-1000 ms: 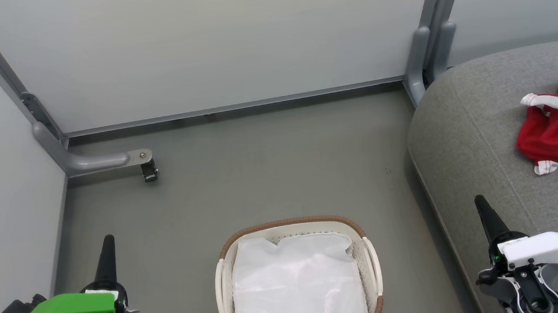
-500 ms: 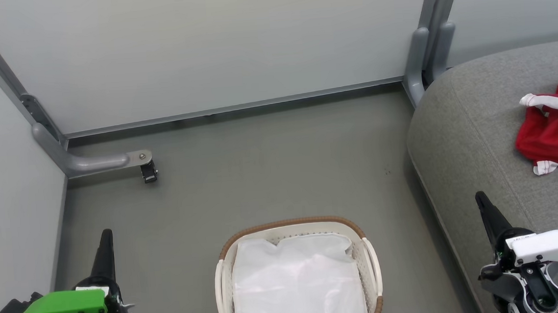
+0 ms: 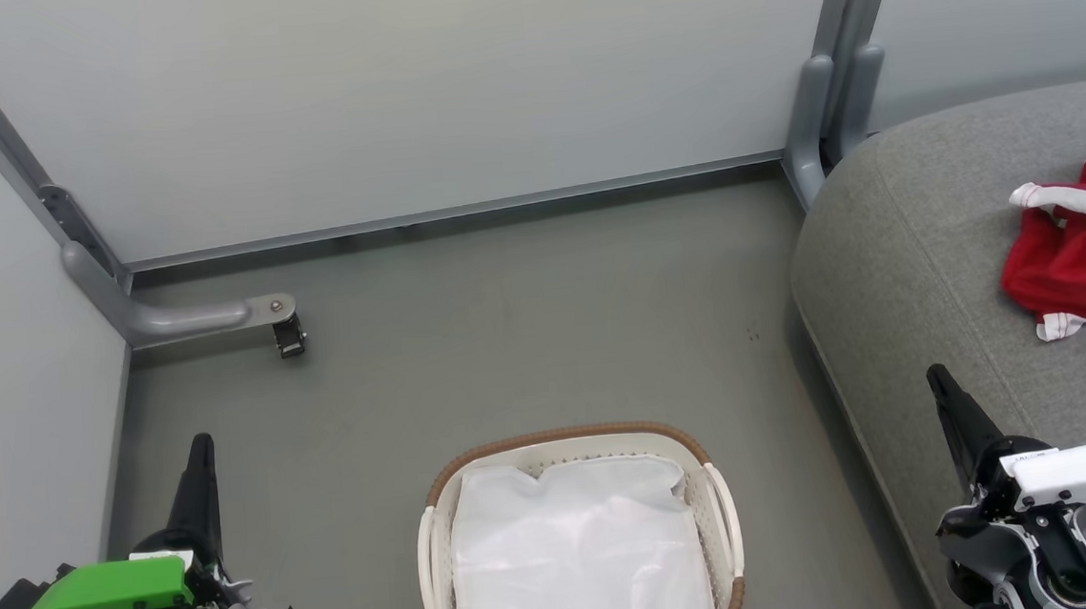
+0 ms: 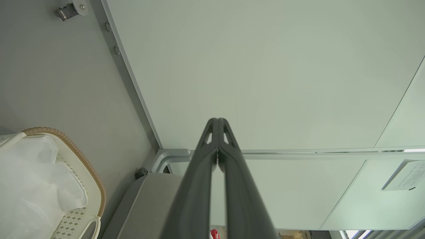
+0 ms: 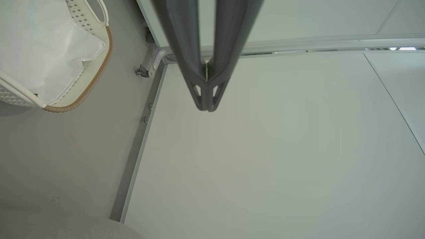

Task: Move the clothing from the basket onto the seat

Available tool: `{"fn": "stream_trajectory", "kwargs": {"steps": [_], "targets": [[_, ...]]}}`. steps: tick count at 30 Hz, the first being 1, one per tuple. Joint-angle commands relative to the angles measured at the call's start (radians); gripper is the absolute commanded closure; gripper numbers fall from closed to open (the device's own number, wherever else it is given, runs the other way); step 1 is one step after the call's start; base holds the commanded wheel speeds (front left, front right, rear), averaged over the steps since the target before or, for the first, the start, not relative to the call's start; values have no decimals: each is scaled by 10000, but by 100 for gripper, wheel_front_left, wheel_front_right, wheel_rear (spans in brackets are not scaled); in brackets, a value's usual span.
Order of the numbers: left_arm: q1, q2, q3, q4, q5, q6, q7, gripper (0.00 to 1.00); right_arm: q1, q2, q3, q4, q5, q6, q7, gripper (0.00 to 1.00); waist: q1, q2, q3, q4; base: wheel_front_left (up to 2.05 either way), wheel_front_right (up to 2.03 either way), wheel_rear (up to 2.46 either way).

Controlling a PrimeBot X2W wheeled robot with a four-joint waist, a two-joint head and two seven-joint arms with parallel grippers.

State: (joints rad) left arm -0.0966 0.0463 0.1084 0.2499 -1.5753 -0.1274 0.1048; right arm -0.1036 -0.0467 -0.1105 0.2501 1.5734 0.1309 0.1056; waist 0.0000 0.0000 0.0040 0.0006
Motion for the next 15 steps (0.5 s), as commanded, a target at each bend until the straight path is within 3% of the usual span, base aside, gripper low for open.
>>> {"fn": "stream_trajectory", "kwargs": {"steps": [1,15], "targets": [[-186,70,66,-58,-216,-48,84,100,-82,-63,-39,-62,223,-3,71,100,0,0,-3,-2,0,0,0],[-173,71,78,-61,-394,-58,131,100,-79,-64,-55,-81,411,-3,115,100,0,0,-9,-6,0,0,0]]}}
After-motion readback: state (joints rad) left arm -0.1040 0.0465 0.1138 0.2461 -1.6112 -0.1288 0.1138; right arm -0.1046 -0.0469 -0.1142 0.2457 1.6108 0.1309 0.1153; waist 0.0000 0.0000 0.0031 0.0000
